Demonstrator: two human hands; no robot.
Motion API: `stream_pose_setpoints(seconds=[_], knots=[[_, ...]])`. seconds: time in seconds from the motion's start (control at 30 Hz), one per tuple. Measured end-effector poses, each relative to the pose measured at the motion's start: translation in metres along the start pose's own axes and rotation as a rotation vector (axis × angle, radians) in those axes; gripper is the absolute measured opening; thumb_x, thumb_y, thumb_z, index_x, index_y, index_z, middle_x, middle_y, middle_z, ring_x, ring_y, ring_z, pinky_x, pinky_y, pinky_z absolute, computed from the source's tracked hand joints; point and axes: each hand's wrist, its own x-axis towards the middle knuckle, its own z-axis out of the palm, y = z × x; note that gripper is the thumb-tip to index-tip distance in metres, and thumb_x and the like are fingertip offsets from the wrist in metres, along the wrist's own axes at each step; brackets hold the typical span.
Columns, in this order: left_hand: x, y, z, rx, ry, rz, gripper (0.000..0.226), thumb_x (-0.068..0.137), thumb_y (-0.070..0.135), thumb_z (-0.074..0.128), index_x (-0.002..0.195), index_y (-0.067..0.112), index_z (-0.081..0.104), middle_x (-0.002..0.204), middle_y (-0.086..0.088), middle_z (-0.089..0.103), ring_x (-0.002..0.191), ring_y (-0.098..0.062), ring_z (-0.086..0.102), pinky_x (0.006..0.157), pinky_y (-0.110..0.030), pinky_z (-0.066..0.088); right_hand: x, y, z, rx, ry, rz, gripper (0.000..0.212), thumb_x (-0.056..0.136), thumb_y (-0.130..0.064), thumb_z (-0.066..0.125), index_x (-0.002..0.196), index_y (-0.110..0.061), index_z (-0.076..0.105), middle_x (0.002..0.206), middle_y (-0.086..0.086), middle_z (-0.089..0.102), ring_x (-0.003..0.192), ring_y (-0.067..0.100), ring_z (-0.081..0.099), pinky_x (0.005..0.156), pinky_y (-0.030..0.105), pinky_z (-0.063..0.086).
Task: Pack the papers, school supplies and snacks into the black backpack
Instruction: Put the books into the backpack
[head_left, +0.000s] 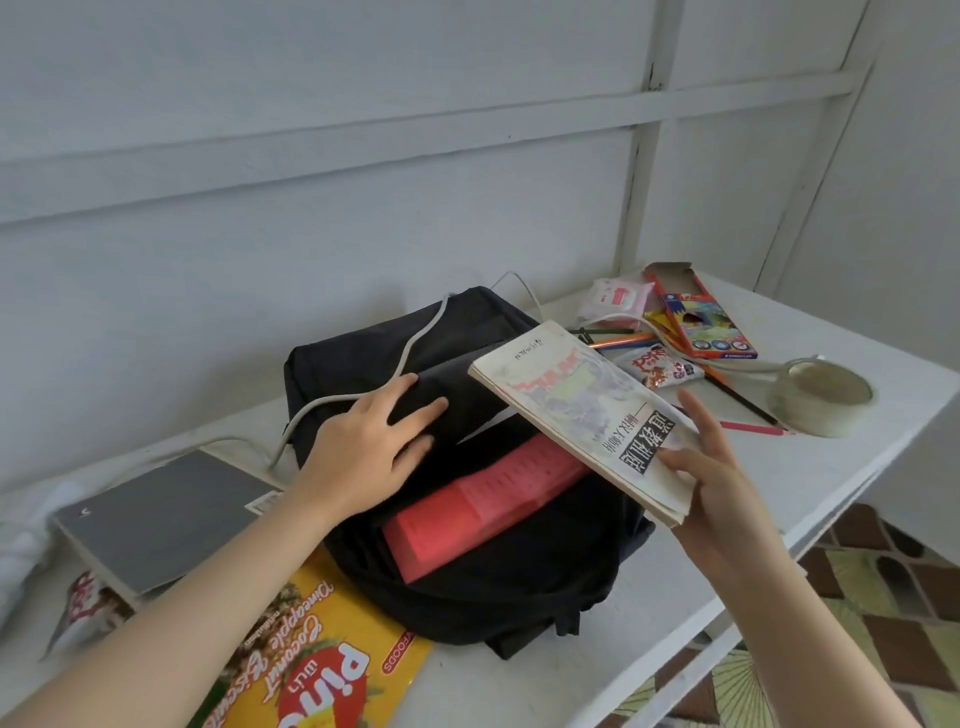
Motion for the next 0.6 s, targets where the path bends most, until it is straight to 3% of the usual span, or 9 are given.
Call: stream_pose_setpoints(seconds=[0.1,0.17,0.23,0.3,0.37,0.43,0.6], knots=[[-0.005,0.001,0.003,0.117,-0.190,-0.085,0.064,0.080,0.066,0.039,0.138,0.038,0.040,0.141,-0.016,0.042,0.108,-0.033,0.059,0.053,-0.033,0.053,0.001,-0.002,-0.005,-0.045,-0.032,0.021,0.062,0.088,0.008,0.042,0.124,-0.041,0.055,0.120,0.011,0.061,0.073,0.022,0.070,0.048,0.028,0.055],[-0.004,0.004,0.003,0.155,-0.314,-0.153,0.075,0.077,0.072,0.042,0.143,0.049,0.015,0.147,-0.017,0.032,0.113,-0.035,0.054,0.064,-0.037,0.053,0.001,-0.005,-0.007,-0.100,-0.064,0.044,0.062,0.087,0.008,0.042,0.118,-0.042,0.057,0.116,0.009,0.062,0.069,0.021,0.070,0.046,0.027,0.055],[0.000,0.002,0.003,0.115,-0.382,-0.202,0.079,0.080,0.069,0.045,0.139,0.056,-0.004,0.137,-0.015,0.037,0.103,-0.030,0.057,0.064,-0.034,0.048,0.000,-0.008,-0.010,-0.147,-0.126,0.068,0.063,0.085,0.010,0.041,0.119,-0.041,0.058,0.115,0.009,0.061,0.069,0.022,0.069,0.047,0.027,0.055],[0.006,0.000,-0.004,0.043,-0.300,-0.165,0.077,0.082,0.056,0.058,0.139,0.052,0.007,0.101,-0.012,0.051,0.068,-0.024,0.058,0.049,-0.029,0.042,0.000,-0.011,-0.013,-0.209,-0.211,0.098,0.065,0.084,0.012,0.040,0.120,-0.038,0.059,0.117,0.012,0.061,0.073,0.025,0.069,0.050,0.030,0.056],[0.011,-0.002,-0.014,0.035,-0.198,-0.127,0.071,0.081,0.043,0.067,0.140,0.043,0.029,0.073,-0.004,0.042,0.045,-0.015,0.041,0.038,-0.022,0.029,-0.001,-0.014,-0.013,-0.287,-0.295,0.137,0.066,0.082,0.014,0.042,0.120,-0.037,0.060,0.118,0.013,0.061,0.082,0.031,0.068,0.056,0.034,0.058],[0.016,-0.006,-0.021,0.025,-0.193,-0.147,0.063,0.086,0.039,0.062,0.140,0.043,0.031,0.072,-0.001,0.037,0.047,-0.012,0.037,0.040,-0.023,0.025,0.000,-0.015,-0.012,-0.337,-0.357,0.183,0.065,0.077,0.013,0.048,0.120,-0.034,0.061,0.121,0.014,0.060,0.090,0.036,0.066,0.062,0.039,0.059],[0.035,-0.008,-0.047,0.020,-0.097,-0.136,0.056,0.088,0.028,0.059,0.139,0.040,0.037,0.071,-0.003,0.036,0.047,-0.021,0.043,0.042,-0.030,0.040,0.008,-0.014,0.001,-0.370,-0.350,0.192,0.055,0.082,0.013,0.048,0.113,-0.030,0.063,0.123,0.014,0.058,0.098,0.036,0.064,0.064,0.038,0.058]])
